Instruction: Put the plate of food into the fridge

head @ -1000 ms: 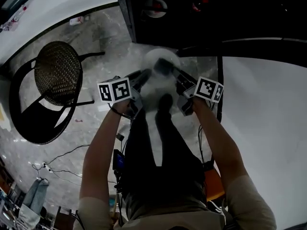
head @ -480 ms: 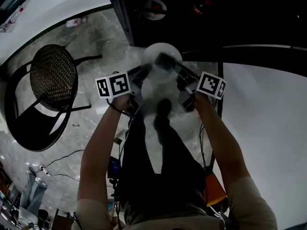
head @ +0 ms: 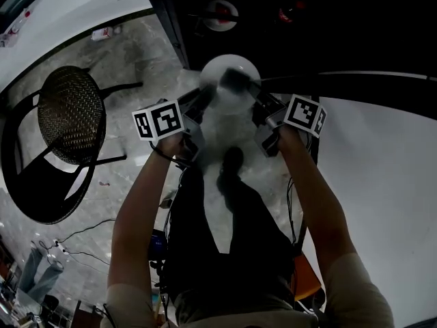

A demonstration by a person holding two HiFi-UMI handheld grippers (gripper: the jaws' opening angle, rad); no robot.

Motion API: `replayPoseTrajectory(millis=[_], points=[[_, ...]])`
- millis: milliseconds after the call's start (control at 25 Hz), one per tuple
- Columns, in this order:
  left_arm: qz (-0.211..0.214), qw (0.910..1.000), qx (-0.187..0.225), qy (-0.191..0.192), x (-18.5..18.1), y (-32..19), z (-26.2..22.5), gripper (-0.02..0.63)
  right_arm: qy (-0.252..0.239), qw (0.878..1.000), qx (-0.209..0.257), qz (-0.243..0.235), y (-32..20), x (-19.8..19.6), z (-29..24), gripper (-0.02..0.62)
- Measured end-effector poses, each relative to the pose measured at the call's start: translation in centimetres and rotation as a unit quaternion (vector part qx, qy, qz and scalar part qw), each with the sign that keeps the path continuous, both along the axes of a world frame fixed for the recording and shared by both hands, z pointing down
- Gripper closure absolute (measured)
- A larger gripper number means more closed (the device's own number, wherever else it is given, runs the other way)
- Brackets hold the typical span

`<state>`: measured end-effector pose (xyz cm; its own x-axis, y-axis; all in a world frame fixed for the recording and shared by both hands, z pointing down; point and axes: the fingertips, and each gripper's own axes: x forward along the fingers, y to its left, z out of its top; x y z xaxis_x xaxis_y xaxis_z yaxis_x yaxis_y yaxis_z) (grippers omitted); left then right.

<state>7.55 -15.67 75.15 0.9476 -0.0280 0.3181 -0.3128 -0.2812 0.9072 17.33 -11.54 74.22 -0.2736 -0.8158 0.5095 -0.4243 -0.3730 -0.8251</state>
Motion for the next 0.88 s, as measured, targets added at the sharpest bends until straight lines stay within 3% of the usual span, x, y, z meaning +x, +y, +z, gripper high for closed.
replayPoseTrajectory(millis=[360,640,880], points=[[-0.006,0.9999,-0.003,-0.014,2.3,-3.2,1.2,0.557,-0.003,1.0,0.001,0.016,-2.9,2.3,1.0,0.566],[-0.052,0.9971,-0.054,-0.008,3.3,-5.4,3.1,0.567,-0.003,1.0,-0.004,0.023,-5.0,3.4,2.8,0.566],[-0.052,0.9978,-0.041,-0.001,3.5,-5.6,3.1,0.566,0.013,1.0,0.009,0.027,-5.1,3.6,2.5,0.566]])
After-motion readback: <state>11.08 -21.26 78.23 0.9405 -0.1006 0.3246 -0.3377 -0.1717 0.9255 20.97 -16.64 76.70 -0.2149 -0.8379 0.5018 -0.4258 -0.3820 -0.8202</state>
